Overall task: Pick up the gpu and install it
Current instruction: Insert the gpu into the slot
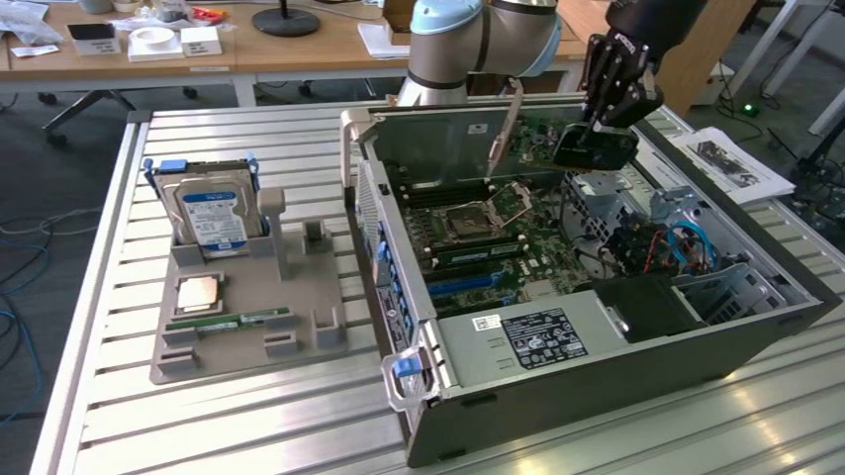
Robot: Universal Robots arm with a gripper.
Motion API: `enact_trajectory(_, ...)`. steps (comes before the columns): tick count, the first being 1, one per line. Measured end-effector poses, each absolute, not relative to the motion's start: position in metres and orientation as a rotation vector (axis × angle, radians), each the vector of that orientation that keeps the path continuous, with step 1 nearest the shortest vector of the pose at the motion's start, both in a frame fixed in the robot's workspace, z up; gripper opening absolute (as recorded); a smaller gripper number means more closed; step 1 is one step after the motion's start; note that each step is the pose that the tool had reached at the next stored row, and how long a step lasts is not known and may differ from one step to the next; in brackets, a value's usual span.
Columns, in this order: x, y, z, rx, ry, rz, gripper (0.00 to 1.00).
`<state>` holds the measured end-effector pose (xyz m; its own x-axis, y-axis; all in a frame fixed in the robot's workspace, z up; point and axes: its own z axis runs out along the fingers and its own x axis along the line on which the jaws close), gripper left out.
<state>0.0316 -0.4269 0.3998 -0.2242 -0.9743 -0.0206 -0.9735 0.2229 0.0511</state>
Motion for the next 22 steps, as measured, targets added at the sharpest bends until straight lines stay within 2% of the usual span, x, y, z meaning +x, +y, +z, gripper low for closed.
enact_trajectory(18,0.0315,-0.4269,0.3994,2.088,-2.322,-0.079,0.27)
enact_trajectory(22,0.0313,-0.4269,0.3985,2.118,-2.31,-0.064,0.27)
